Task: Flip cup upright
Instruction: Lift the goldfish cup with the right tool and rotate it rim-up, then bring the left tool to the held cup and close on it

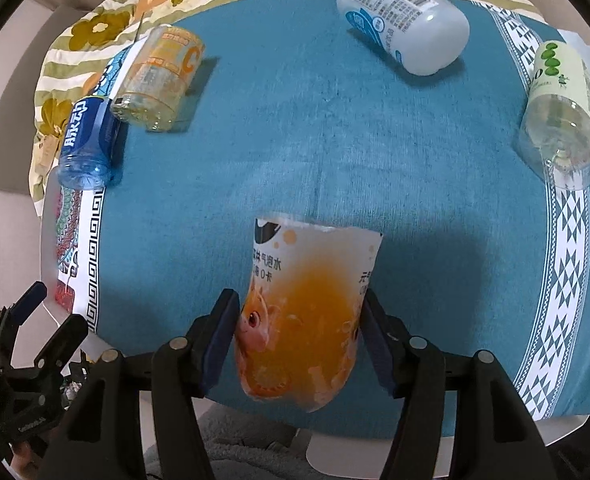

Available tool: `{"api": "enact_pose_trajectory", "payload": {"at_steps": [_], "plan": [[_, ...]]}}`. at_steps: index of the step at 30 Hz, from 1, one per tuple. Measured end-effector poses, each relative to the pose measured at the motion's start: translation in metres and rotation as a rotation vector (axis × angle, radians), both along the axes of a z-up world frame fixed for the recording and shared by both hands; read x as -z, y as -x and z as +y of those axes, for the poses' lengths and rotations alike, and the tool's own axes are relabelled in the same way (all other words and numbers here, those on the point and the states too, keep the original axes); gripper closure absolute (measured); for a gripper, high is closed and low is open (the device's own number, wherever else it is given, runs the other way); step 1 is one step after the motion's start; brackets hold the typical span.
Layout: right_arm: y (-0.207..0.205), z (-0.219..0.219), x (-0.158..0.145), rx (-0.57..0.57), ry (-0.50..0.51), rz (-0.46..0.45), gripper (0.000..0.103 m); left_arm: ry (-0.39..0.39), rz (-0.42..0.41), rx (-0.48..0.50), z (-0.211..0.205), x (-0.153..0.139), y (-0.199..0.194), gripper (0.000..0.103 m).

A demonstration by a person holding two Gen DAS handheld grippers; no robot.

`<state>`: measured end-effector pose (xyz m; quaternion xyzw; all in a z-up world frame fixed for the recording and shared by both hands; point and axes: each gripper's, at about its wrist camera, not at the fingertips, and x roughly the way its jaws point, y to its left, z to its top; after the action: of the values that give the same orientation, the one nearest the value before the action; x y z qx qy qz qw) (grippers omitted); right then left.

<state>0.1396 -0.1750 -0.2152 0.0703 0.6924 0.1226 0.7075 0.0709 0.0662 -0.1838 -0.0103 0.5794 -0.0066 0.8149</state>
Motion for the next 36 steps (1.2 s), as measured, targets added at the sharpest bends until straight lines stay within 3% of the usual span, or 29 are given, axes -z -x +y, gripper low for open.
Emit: {"api": "enact_pose_trajectory", "payload": {"at_steps": [5,7,9,15,19,28,36], "plan": [[-0.001,0.000,0.003,0.005,0.000,0.007,0.043,0.000,0.001,0.000,0.000,0.000,-0.001,0.000],[0.000,0.001,0.003,0.008,-0.007,0.008,0.028,0.000,0.001,0.001,0.000,0.000,-0.001,0.000],[0.001,0.001,0.003,0.013,-0.015,0.007,0.023,0.000,0.000,0.004,0.000,0.000,-0.001,0.000],[0.001,0.002,0.001,0.021,-0.019,-0.002,0.023,0.000,-0.008,0.013,0.001,-0.004,-0.002,0.000],[0.003,0.000,-0.007,0.028,-0.011,-0.028,0.007,0.000,-0.020,0.019,0.001,-0.010,-0.001,0.000],[0.027,-0.026,-0.058,0.119,0.055,-0.158,0.006,0.046,-0.057,0.106,-0.013,-0.042,-0.006,0.000],[0.048,-0.073,-0.103,0.159,0.052,-0.251,0.006,0.056,-0.078,0.216,-0.070,-0.076,-0.021,0.000]]}}
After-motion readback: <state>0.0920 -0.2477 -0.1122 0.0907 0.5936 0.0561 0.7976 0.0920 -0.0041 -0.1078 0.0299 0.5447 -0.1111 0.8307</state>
